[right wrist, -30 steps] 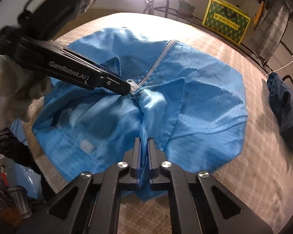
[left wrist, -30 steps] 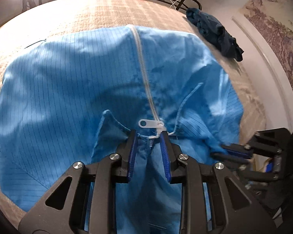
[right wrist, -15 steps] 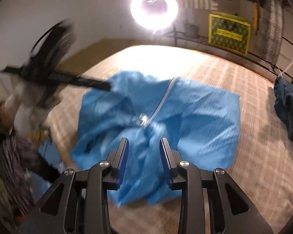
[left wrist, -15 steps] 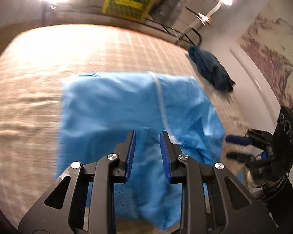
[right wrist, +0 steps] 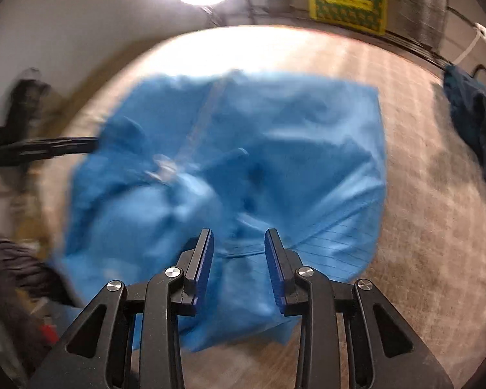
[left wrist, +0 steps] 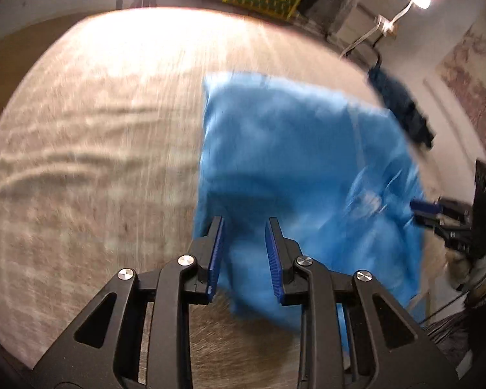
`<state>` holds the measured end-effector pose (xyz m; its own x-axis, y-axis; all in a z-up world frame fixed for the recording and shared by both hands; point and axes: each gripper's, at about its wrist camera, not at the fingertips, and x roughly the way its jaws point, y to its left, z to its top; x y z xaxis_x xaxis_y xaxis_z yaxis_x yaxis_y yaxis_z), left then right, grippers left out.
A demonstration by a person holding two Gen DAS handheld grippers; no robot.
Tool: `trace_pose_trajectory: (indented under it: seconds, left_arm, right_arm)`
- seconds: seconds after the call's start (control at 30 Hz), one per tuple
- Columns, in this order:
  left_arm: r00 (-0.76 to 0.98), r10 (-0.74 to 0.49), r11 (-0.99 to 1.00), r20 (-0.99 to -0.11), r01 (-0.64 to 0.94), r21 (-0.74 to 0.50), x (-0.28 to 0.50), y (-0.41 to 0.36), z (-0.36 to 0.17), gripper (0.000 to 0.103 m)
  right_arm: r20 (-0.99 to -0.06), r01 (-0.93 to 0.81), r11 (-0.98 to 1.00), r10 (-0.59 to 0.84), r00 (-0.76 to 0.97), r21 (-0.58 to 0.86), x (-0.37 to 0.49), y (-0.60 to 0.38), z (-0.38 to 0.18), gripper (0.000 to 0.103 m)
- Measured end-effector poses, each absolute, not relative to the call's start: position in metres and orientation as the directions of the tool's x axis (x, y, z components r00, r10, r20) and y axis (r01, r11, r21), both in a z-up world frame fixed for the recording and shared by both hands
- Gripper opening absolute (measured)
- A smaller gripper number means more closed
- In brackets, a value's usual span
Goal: Fold large clothes
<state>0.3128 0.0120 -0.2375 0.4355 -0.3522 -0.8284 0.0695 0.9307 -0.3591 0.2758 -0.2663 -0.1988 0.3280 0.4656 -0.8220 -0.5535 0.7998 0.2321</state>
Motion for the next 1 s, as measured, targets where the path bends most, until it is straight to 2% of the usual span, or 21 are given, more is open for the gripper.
trace_pose_trajectory:
  seconds: [0.13, 0.27, 0.43, 0.63, 0.67, 0.83, 1.0]
  left_arm:
    - [0.509, -0.358, 0.928, -0.783, 0.101, -0.359, 0.34, 0.003, -0.202, 0.025]
    - [0.523, -0.357, 0.933, -0.774, 0.153, -0.327, 0.375, -0.032, -0.195, 0.025]
    - [0.483, -0.35, 0.937, -0.803, 0.177, -0.301, 0.414, -0.064, -0.217, 0.025]
    - [0.452, -0.249, 0.963, -0.856, 0.211, -0.169, 0.436, -0.088, -0.259, 0.025]
    - [0.446, -0.25, 0.963, -0.859, 0.207, -0.173, 0.437, -0.087, -0.267, 0.025]
    - [0.476, -0.254, 0.955, -0.842, 0.259, -0.142, 0.427, -0.089, -0.271, 0.025]
    - [0.498, -0.285, 0.958, -0.819, 0.18, -0.224, 0.411, -0.055, -0.248, 0.025]
  right_arm:
    - [-0.734, -0.517, 0.816, 0.513, 0.445, 0.257, 0.301, -0.28, -0.163, 0.031]
    - [-0.706, -0.482, 0.855, 0.46, 0.538, 0.191, 0.338, -0.267, -0.156, 0.031]
    - [-0.726, -0.534, 0.839, 0.429, 0.537, 0.1, 0.364, -0.226, -0.175, 0.031]
    - [-0.804, -0.571, 0.82, 0.369, 0.466, 0.046, 0.385, -0.205, -0.213, 0.031]
    - [-0.82, -0.567, 0.823, 0.355, 0.448, 0.047, 0.39, -0.207, -0.223, 0.028]
    - [-0.827, -0.562, 0.822, 0.377, 0.418, 0.091, 0.393, -0.218, -0.235, 0.028]
    - [-0.803, -0.531, 0.829, 0.434, 0.409, 0.177, 0.388, -0.245, -0.214, 0.029]
